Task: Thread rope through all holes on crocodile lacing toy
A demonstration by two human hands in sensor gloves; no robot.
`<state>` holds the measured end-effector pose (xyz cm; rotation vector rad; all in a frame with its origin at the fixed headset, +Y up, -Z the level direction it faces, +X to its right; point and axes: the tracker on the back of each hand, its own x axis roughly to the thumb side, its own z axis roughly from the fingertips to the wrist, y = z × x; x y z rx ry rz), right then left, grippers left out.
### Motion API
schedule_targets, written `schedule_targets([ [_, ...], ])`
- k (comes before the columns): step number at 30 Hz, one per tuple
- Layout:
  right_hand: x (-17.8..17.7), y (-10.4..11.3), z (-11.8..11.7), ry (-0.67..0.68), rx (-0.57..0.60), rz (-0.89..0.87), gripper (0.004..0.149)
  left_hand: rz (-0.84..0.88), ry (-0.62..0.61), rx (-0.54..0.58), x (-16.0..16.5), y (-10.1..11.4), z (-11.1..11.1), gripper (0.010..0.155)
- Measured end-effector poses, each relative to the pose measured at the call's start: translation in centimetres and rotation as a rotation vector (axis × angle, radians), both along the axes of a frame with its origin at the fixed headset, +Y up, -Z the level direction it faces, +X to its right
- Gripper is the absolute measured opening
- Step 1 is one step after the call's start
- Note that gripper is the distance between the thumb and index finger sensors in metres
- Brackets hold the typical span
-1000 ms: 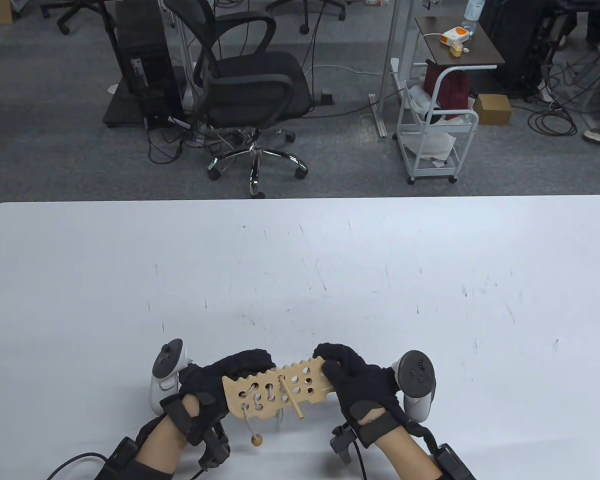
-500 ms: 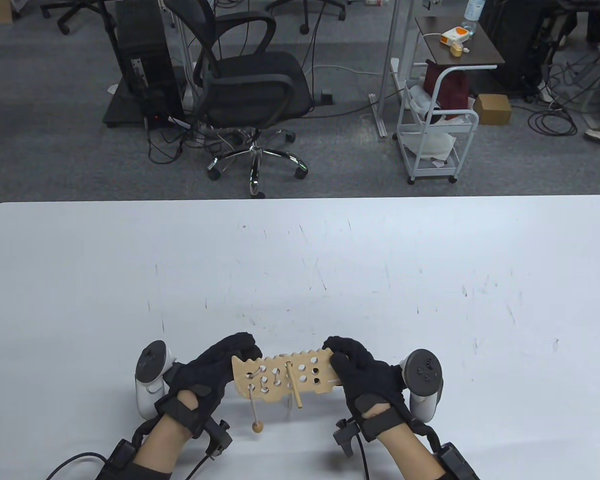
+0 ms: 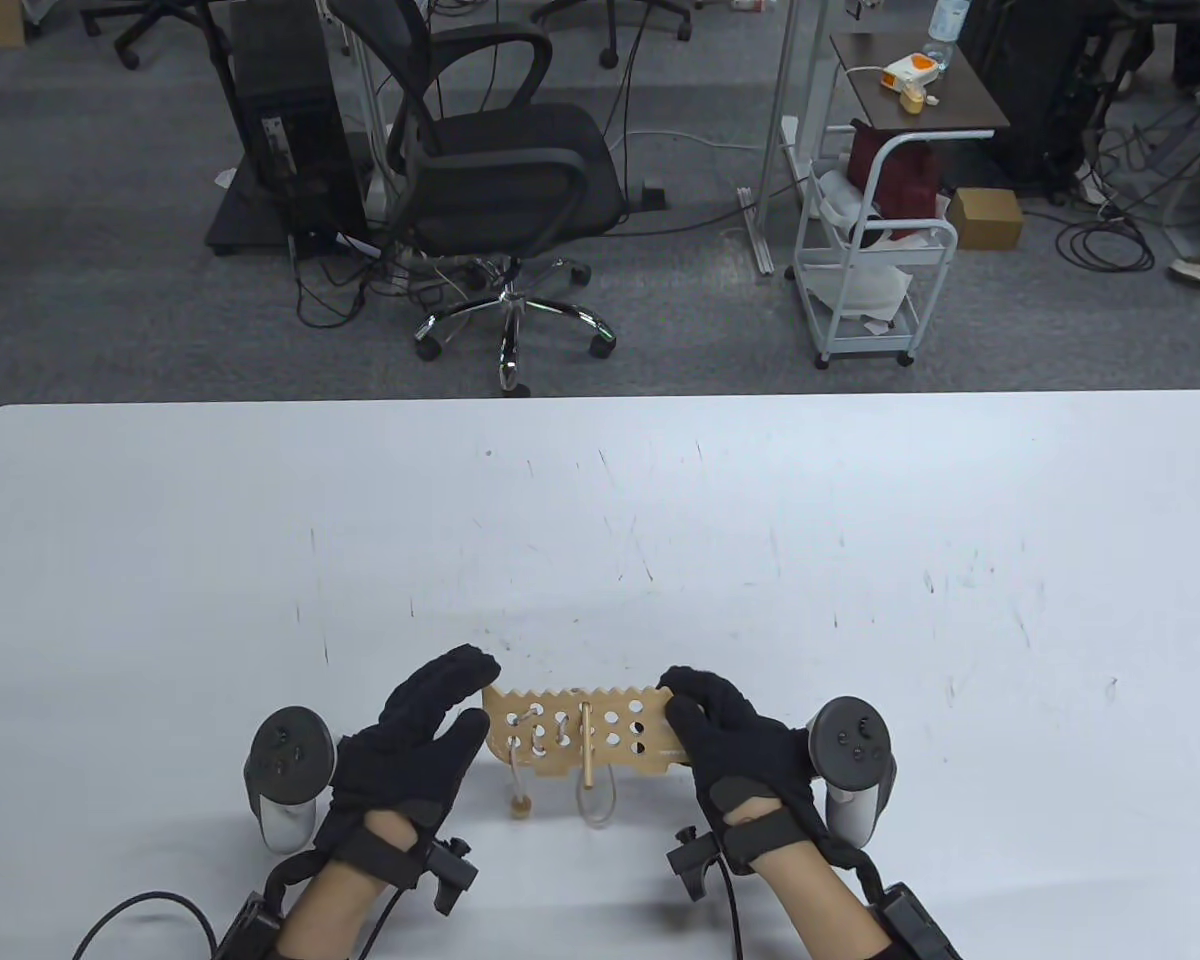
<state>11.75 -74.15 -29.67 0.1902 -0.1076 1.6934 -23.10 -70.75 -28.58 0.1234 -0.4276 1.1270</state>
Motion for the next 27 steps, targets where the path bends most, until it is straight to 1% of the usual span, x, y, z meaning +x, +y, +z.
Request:
schedule_targets([
  [1, -0.1, 0.0, 0.0, 0.001, -0.001, 0.002, 0.048, -0.062, 0.005, 0.038, 0.3, 0.2, 0.2, 0.057],
  [3, -0.2, 0.0, 0.1, 0.005, -0.005, 0.003, 0.048, -0.124, -0.001, 0.071, 0.9, 0.4, 0.5, 0.057],
  [13, -1.0, -0.2, 0.3, 0.039, -0.027, 0.016, 0.049, -0.271, -0.048, 0.142, 2.6, 0.8, 1.3, 0.058],
  [19, -1.7, -0.3, 0.4, 0.084, -0.045, 0.029, 0.050, -0.468, -0.059, 0.223, 3.9, 1.0, 2.0, 0.059],
  [24, -2.2, -0.4, 0.6, 0.116, -0.054, 0.030, 0.050, -0.502, -0.078, 0.236, 4.6, 1.1, 2.3, 0.058],
  [27, -2.5, -0.4, 0.7, 0.134, -0.058, 0.031, 0.050, -0.484, -0.102, 0.222, 4.8, 0.9, 2.3, 0.057],
])
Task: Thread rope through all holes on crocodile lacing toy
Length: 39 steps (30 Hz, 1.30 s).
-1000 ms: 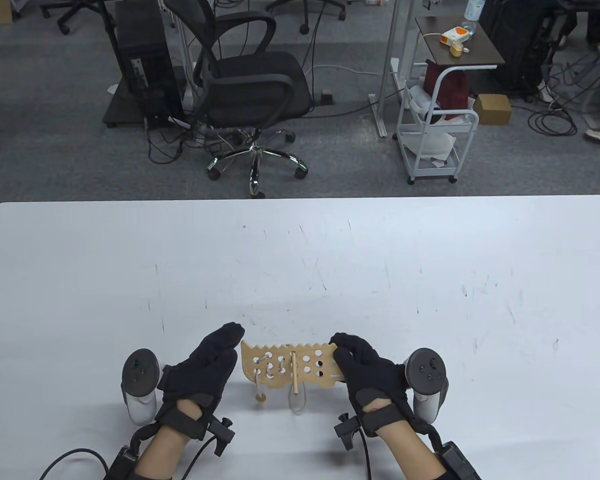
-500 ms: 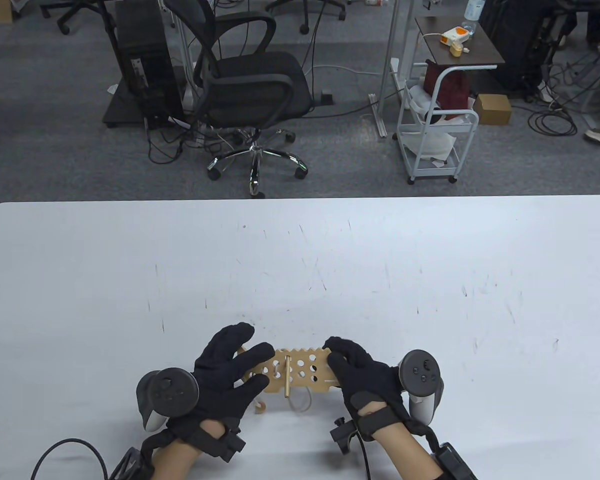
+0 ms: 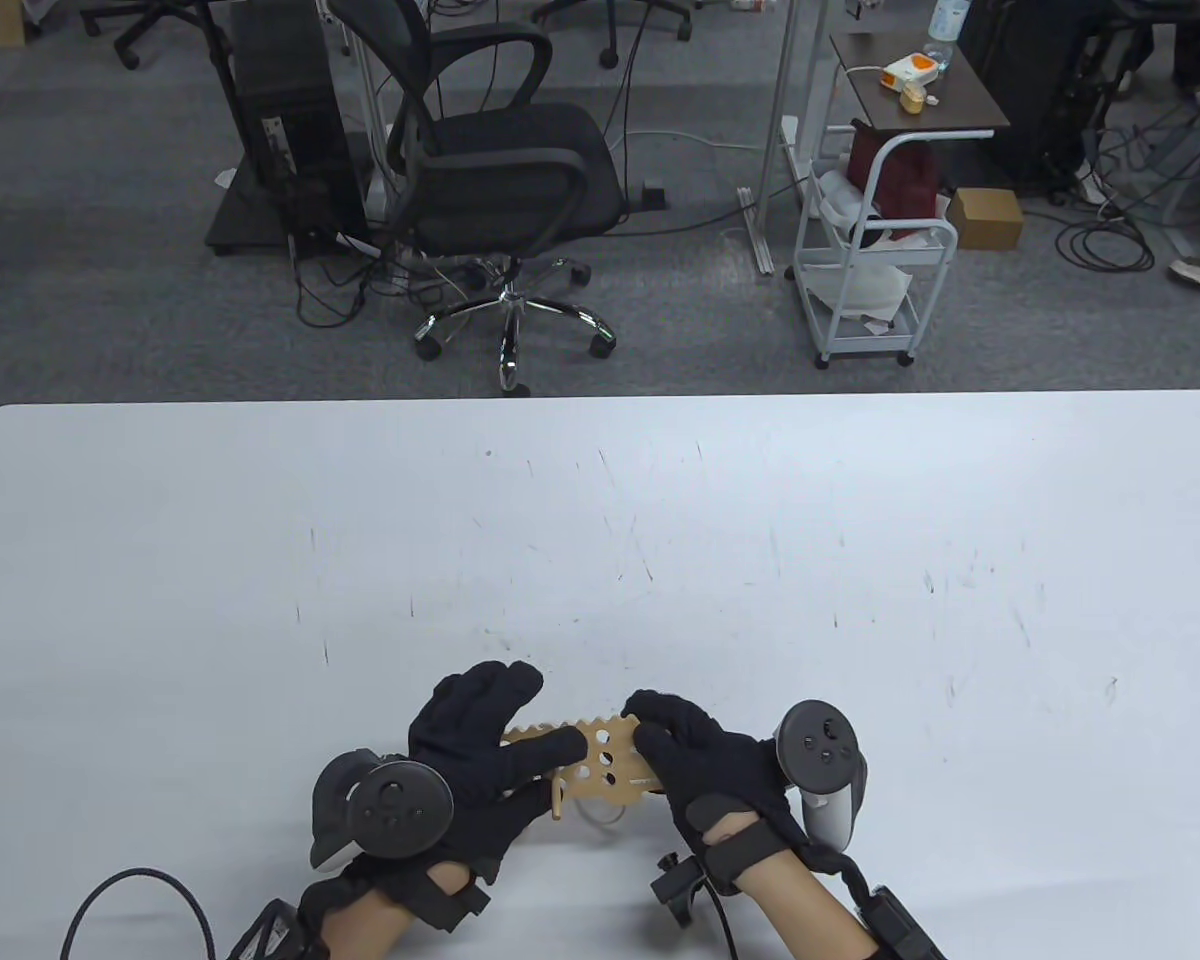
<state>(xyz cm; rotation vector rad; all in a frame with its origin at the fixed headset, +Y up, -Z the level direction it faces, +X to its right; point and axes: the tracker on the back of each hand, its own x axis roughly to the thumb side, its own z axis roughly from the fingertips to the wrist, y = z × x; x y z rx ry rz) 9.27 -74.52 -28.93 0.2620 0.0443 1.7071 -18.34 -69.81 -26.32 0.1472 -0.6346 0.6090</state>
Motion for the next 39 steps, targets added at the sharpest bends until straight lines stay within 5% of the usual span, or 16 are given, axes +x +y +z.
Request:
schedule_targets([
  [8, -0.3, 0.0, 0.1, 0.022, 0.009, 0.017, 0.050, 0.002, -0.005, 0.002, 0.1, -0.1, 0.0, 0.044],
  [39, 2.7, 0.1, -1.2, -0.143, 0.018, 0.028, 0.050, 0.160, 0.180, 0.024, -3.9, 0.4, -1.4, 0.045],
])
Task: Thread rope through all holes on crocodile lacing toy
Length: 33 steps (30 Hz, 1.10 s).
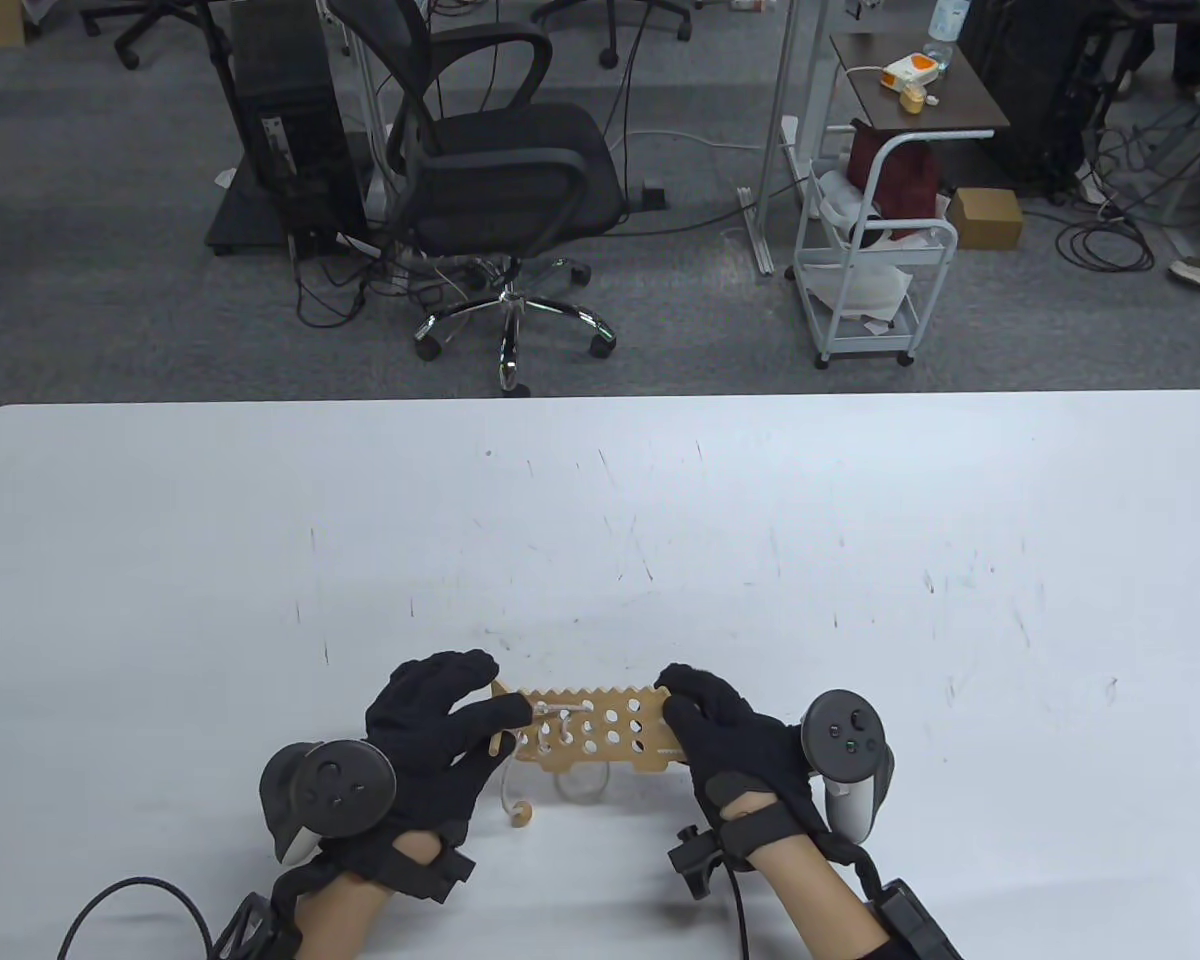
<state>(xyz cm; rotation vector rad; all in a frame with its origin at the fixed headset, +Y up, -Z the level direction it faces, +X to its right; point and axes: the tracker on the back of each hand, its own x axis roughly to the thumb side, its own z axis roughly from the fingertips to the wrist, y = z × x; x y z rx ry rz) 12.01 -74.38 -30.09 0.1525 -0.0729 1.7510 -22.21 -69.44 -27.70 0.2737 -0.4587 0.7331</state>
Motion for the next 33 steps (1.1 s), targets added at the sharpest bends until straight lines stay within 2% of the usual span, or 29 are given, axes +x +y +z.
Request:
schedule_targets([
  [33, 4.6, -0.6, -1.8, -0.194, -0.058, -0.059, 0.050, 0.140, 0.209, -0.002, -4.6, 0.3, -1.1, 0.045],
])
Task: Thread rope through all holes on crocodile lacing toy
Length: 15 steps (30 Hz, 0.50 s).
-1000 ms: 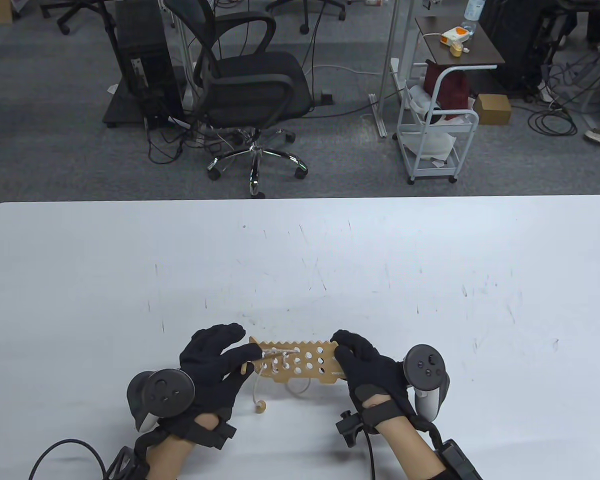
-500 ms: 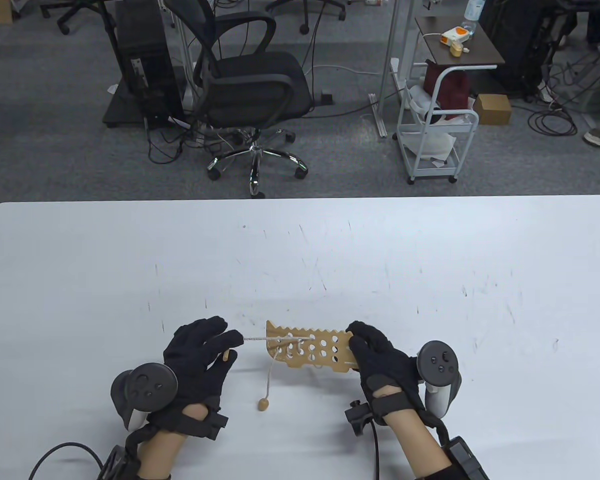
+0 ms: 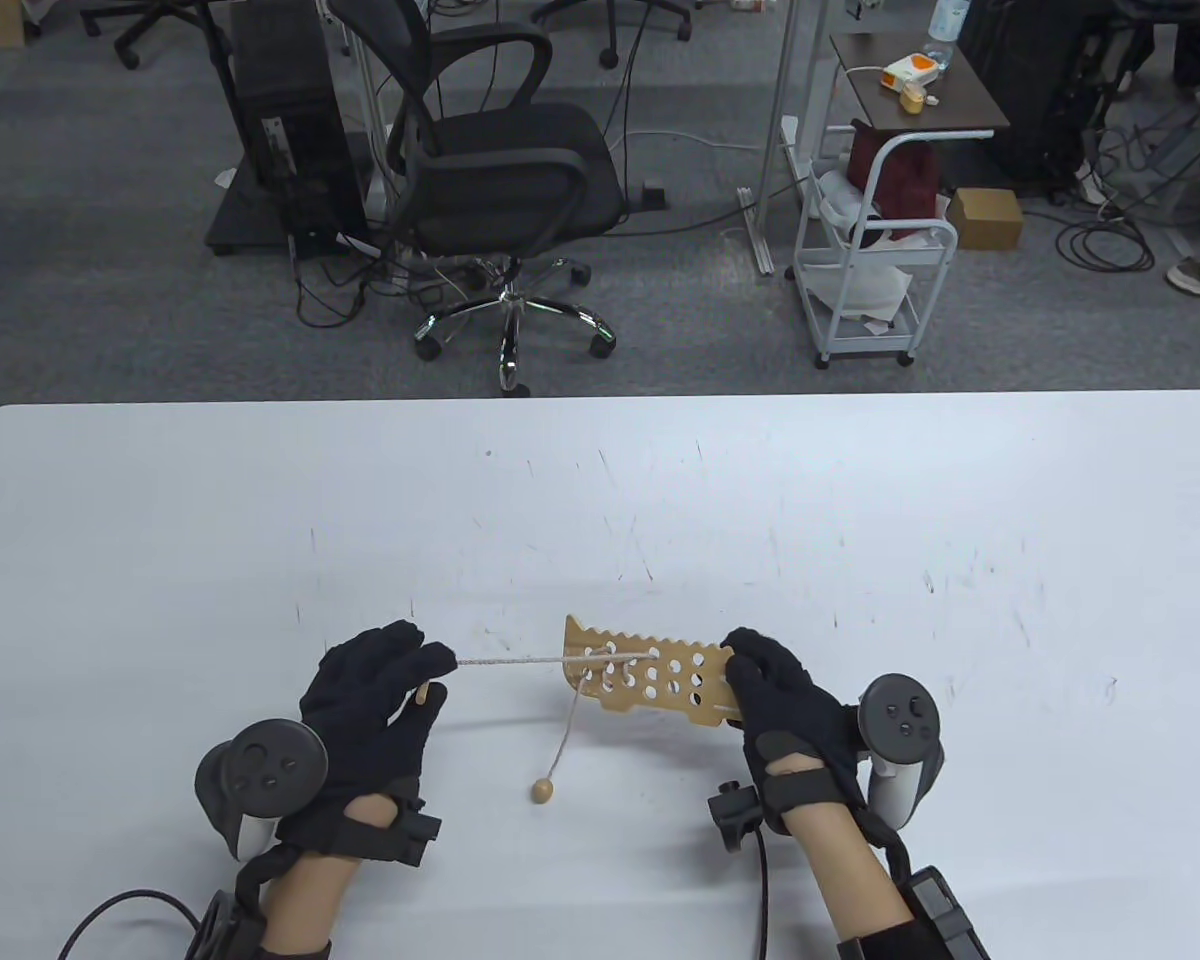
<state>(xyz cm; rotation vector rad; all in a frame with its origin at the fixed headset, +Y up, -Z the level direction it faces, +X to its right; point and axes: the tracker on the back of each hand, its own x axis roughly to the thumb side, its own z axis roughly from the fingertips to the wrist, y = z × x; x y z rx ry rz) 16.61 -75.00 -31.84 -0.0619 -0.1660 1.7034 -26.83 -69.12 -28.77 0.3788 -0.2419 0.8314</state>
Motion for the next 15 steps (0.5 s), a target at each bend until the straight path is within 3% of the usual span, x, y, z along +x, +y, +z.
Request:
schedule_targets([
  [15, 2.9, -0.2, -0.7, -0.107, -0.023, -0.029, 0.050, 0.079, 0.089, 0.025, -2.4, 0.6, 0.0, 0.045],
])
